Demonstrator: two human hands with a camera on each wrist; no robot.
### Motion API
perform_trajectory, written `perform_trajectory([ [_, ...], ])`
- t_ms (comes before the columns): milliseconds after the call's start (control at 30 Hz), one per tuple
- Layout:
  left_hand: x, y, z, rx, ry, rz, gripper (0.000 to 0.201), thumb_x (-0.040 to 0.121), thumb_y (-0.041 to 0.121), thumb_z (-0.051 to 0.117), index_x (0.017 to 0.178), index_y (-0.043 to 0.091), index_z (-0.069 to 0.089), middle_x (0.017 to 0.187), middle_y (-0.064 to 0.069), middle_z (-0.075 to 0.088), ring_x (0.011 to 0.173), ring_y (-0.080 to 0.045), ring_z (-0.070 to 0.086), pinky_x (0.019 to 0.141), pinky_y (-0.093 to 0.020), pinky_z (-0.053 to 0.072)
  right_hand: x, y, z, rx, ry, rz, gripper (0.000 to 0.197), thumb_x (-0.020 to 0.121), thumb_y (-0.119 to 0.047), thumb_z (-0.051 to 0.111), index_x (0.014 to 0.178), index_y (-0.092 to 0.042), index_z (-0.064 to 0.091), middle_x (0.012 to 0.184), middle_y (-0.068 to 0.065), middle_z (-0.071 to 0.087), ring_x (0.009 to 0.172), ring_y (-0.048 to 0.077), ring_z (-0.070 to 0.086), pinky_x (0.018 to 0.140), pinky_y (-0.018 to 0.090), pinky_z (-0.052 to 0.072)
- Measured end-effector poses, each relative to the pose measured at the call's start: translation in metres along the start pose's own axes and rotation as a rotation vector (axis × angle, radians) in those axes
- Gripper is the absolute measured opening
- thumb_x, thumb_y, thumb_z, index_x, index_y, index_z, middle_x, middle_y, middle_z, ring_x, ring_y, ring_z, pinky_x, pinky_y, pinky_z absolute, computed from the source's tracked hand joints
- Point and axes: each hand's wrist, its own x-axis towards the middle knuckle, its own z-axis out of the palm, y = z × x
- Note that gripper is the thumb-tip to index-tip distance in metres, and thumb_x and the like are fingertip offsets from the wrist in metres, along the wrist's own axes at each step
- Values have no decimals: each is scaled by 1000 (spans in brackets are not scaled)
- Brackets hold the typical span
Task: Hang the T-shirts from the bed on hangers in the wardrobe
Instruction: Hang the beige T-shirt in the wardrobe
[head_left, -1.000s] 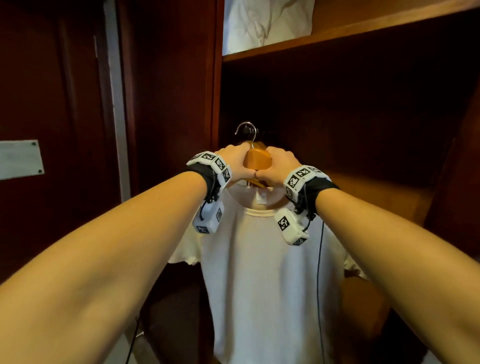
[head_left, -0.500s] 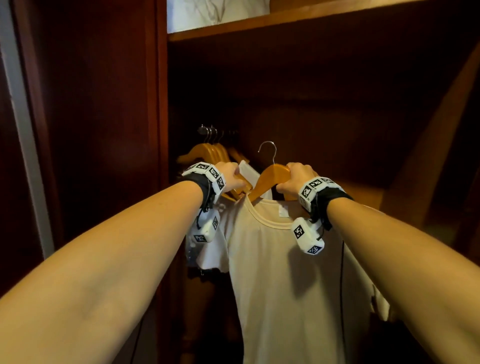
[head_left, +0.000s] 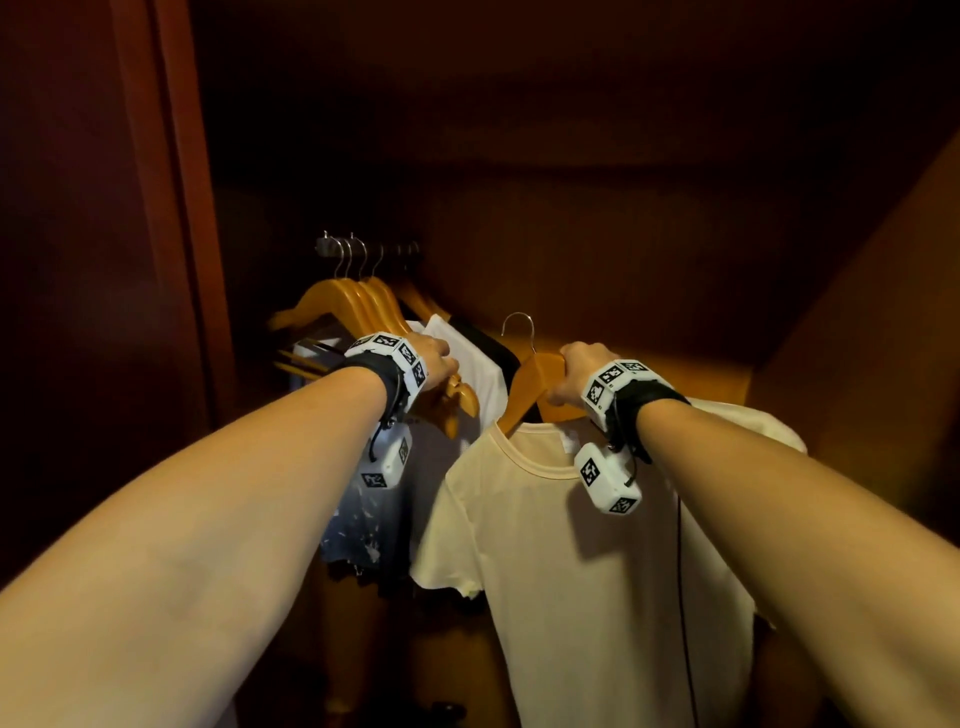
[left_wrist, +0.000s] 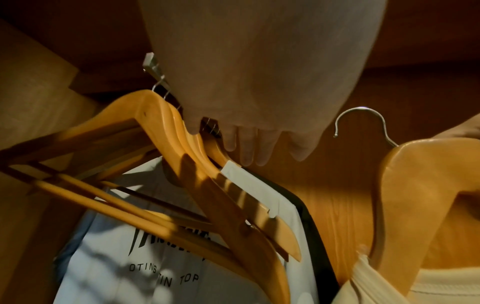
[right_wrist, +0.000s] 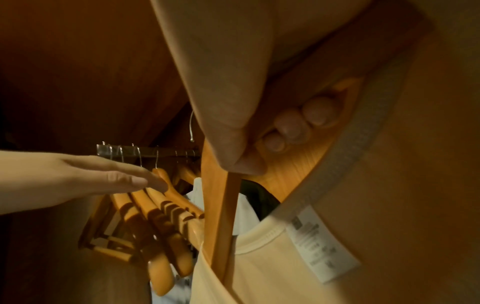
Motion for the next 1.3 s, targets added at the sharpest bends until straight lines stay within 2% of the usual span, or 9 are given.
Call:
perform_trajectory([
  [200,35,-5,12,312,-63,146,47,106,41,32,148,23,40,157,-2,34,144,-30,27,115,-49,28,23,-1,11,-45,15,36,40,78,-37,79,106,-18,59,103,7,65,90,30,66,82,46,59],
  [367,64,-10,18,447,-155,148,55,98,57,25,149,37,33,162,1,23,146,-38,19,111,-62,25,39,1,14,-47,-10,71,39,74,-37,82,101,-20,59,93,3,64,83,27,65,76,40,58],
  [433,71,-13,17,488,-183,128,65,90,65,20,144,35,42,155,-2,38,141,-35,32,108,-58,29,44,1,15,-37,-20,82,38,74,-35,82,100,-20,59,89,2,62,80,25,64,72,38,56],
  [567,78,-16,8,487,-181,161,53,93,62,38,128,29,59,133,-3,60,121,-31,54,104,-51,38,52,-6,19,-33,-18,83,34,75,-33,79,99,-19,60,93,4,64,83,27,65,72,37,55],
  [767,111,-42,7,362,-183,157,55,68,73,45,102,35,63,105,-3,66,90,-30,62,85,-45,53,70,-29,19,24,-21,26,34,76,-30,80,100,-17,60,97,6,66,85,28,66,77,41,58],
  [933,120,-52,-8,293,-192,86,53,67,71,44,86,27,68,82,0,69,76,-26,65,78,-43,56,89,-51,11,70,13,-18,34,79,-31,80,102,-16,59,100,8,65,91,31,65,79,42,56],
  [1067,140,-65,-5,255,-139,70,68,50,81,38,87,32,67,85,2,68,76,-27,64,75,-42,55,102,-66,8,131,41,-26,36,80,-31,79,106,-14,60,102,8,65,92,30,64,77,40,54],
  [1233,91,-61,-42,247,-64,91,40,81,59,51,102,30,68,100,-2,68,89,-27,63,83,-41,52,120,-87,5,182,72,-63,43,80,-31,80,113,-13,59,109,10,64,95,30,64,82,42,56],
  [1300,89,-68,-47,227,-17,86,34,89,51,53,105,24,68,100,-4,67,89,-25,62,77,-36,50,127,-94,4,212,76,-73,46,80,-31,81,116,-14,57,111,10,64,97,30,64,85,42,55],
])
